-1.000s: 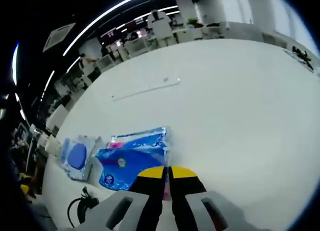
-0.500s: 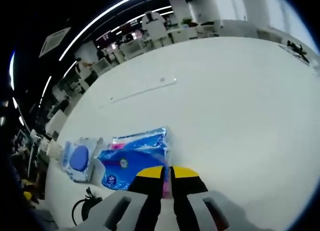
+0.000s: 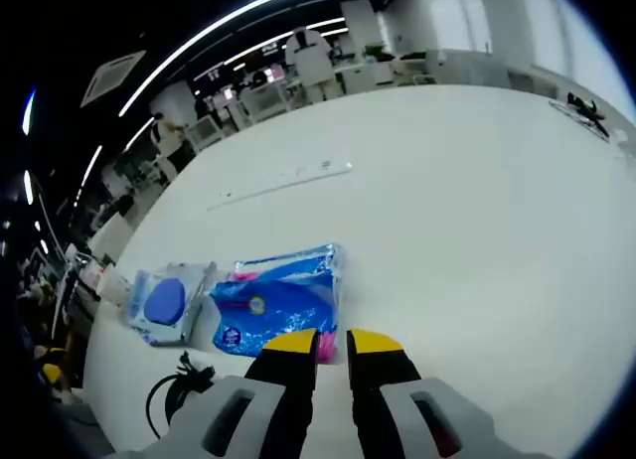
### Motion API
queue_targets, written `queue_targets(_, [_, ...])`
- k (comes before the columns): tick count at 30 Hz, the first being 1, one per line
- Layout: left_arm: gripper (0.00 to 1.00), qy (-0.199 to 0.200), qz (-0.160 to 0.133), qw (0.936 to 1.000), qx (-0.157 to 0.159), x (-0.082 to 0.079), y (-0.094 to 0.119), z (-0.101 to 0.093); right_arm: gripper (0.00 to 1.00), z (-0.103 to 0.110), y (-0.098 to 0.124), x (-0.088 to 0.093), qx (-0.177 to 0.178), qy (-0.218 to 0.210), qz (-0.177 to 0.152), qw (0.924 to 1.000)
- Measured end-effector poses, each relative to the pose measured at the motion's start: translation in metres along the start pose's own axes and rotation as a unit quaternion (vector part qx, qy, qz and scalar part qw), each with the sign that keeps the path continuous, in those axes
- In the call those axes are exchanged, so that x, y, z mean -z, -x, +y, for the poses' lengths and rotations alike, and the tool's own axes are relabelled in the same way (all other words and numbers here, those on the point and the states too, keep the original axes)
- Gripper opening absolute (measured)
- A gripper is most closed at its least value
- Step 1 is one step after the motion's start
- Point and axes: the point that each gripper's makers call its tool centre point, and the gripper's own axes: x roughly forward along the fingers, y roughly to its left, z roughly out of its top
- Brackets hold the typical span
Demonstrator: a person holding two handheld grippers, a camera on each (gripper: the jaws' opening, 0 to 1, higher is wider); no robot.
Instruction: Arrange the tabletop items into an orderly group along one side of the table until the central work area is clear of visible clutter.
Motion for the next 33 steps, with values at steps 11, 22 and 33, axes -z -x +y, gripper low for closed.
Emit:
queue_targets(11, [0.5, -0.022, 0.002, 0.9991, 0.036, -0.002, 0.002, -0.003, 0.34, 0.023, 0.039, 0.021, -0.054, 0.094, -0.023, 0.9939])
queue_targets(22, [0.51, -0.032, -0.005, 0.9981, 0.053, -0.009, 0.004, -0.008, 0.53, 0.051, 0.102, 0.04, -0.101, 0.107, -0.045, 0.9881])
queue_targets(33, [0.55, -0.06, -0.006, 0.9956, 0.072, -0.015, 0.008, -0.015, 0.66, 0.098, 0.127, 0.058, -0.166, 0.139, -0.04, 0.9756])
